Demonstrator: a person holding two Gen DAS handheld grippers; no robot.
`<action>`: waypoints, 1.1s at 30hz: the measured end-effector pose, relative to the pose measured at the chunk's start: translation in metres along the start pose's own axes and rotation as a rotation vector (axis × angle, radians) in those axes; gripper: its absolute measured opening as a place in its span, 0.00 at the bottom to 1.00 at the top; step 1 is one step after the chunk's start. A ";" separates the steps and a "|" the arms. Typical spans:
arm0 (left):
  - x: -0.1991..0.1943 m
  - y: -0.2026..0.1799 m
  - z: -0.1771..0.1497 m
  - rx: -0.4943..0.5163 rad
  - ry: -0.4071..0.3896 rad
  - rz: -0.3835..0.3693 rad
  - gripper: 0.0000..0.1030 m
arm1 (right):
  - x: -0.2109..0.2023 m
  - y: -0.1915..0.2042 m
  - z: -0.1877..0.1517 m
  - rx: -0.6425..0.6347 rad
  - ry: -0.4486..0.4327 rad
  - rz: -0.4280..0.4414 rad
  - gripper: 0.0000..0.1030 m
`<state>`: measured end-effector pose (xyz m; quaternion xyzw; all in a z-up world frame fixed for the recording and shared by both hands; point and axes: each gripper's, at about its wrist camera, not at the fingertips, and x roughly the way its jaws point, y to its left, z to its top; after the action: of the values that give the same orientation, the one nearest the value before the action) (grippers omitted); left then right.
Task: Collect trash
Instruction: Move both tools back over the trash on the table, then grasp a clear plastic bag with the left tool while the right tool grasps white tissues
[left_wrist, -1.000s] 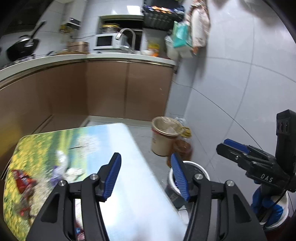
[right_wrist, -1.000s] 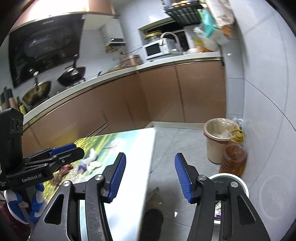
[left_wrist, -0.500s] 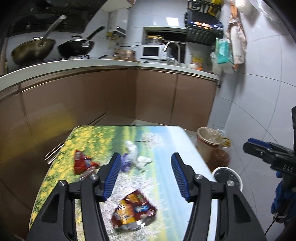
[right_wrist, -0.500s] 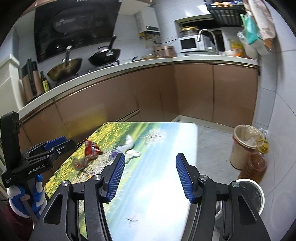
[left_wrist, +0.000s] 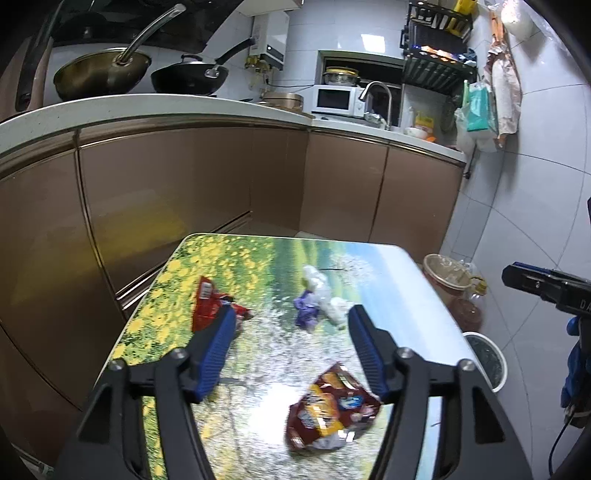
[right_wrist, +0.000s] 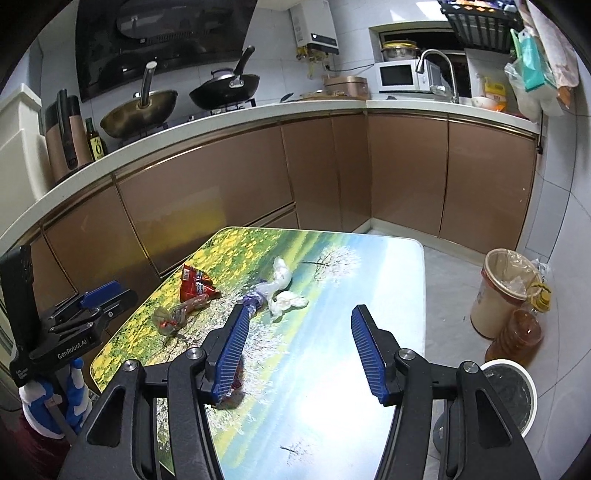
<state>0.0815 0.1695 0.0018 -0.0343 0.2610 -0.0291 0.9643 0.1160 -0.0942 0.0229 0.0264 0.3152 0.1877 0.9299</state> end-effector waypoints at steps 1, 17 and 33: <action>0.002 0.005 -0.001 0.000 0.002 0.007 0.62 | 0.005 0.002 0.001 -0.001 0.005 0.000 0.59; 0.071 0.061 -0.016 -0.029 0.106 0.096 0.66 | 0.109 0.024 0.010 -0.023 0.124 0.043 0.61; 0.138 0.084 -0.039 -0.085 0.234 0.074 0.66 | 0.226 0.012 0.004 -0.054 0.266 0.078 0.61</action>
<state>0.1840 0.2408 -0.1074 -0.0622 0.3736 0.0137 0.9254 0.2794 0.0002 -0.1016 -0.0114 0.4294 0.2340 0.8722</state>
